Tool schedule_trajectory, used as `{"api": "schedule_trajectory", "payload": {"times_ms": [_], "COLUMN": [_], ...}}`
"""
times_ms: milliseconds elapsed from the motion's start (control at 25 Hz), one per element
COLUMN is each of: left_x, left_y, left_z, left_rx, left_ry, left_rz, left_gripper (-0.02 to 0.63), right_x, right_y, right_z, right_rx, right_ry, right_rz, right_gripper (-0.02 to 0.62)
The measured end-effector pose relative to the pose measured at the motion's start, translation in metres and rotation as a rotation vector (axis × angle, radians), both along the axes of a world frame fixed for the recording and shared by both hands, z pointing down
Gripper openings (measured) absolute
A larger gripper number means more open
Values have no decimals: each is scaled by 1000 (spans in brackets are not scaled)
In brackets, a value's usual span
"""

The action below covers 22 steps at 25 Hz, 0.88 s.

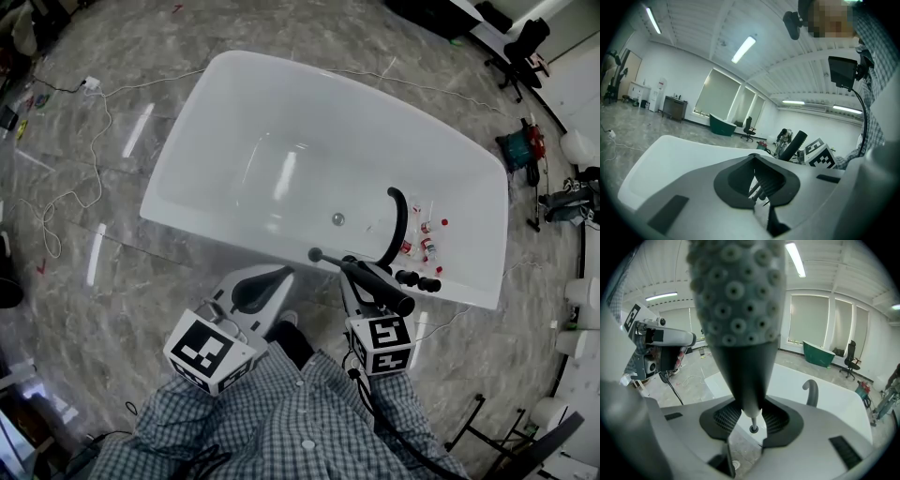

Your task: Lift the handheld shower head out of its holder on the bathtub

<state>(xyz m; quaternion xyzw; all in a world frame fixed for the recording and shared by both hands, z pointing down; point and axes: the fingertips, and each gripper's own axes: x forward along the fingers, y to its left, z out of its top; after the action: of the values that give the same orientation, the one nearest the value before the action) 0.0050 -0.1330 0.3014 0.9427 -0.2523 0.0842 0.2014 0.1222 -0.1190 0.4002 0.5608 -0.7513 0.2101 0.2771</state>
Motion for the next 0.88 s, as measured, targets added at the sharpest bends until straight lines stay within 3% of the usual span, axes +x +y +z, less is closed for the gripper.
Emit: {"api": "schedule_trajectory", "payload": {"times_ms": [240,520,880], "left_x": [3,8,23], "left_y": [-1,-2,1], "left_z": [-9,-24,-41], "left_rx": [25,57,109], "left_ry": [6,19,9], "left_rz": [17,35,72], "left_gripper": [2,2,2], "right_x": [-6,1,4], "right_y": [-3,10,7], "right_z": [-22,-27,-59], "right_rx": [46,33,107], "right_ry": [-3,-17,-23], "right_rz": [-11,18,11], "right_gripper": [135,134,133]}}
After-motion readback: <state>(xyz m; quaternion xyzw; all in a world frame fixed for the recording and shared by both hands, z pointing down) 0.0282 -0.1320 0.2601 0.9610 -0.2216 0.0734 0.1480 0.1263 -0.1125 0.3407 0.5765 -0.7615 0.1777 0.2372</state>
